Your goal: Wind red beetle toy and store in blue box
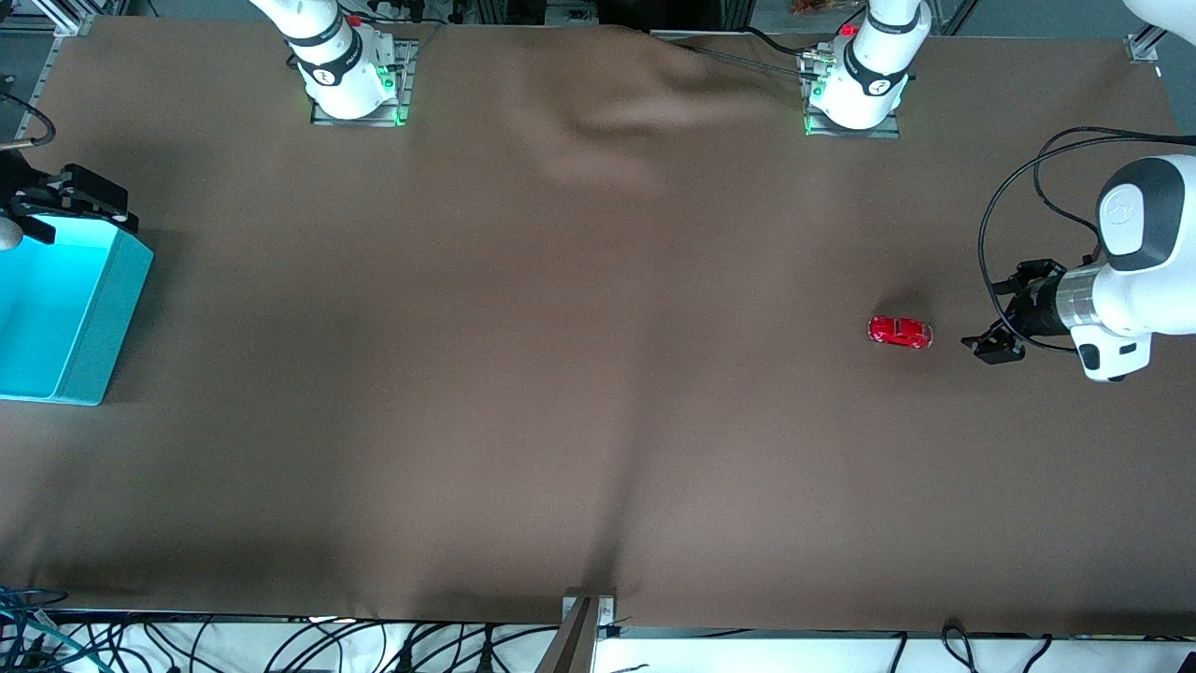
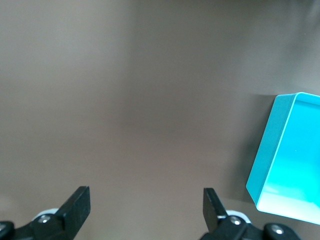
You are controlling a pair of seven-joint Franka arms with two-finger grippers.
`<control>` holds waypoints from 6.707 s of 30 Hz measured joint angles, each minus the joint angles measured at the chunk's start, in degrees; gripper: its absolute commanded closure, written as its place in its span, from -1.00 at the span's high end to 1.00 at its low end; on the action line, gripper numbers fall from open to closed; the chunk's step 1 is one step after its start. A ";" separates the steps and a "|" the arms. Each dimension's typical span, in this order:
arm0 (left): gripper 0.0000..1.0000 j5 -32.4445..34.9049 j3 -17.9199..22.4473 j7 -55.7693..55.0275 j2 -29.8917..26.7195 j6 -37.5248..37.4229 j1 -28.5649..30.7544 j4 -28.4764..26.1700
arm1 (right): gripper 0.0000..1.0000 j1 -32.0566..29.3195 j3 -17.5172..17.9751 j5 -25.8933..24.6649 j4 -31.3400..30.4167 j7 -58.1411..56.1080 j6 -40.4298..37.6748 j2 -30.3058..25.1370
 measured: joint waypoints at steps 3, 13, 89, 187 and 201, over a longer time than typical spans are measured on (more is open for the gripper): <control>1.00 0.00 0.01 -3.94 1.47 2.08 0.10 -0.93 | 1.00 0.00 0.00 0.00 0.00 0.00 -0.02 0.00; 1.00 0.00 0.04 -11.29 4.08 15.18 0.34 -9.09 | 1.00 0.00 0.00 0.00 0.00 0.00 -0.09 0.00; -1.00 0.02 -7.64 -33.60 9.00 32.89 -7.79 -14.38 | 1.00 0.89 0.76 -1.16 0.00 -0.03 -1.08 0.22; -1.00 4.76 -7.56 -31.37 13.65 31.79 0.92 -12.07 | 1.00 1.37 0.86 -1.24 0.01 -0.03 -1.16 0.37; -1.00 4.87 -7.56 -29.38 13.64 31.66 0.97 -12.08 | 1.00 1.37 0.86 -1.24 0.00 -0.03 -1.16 0.37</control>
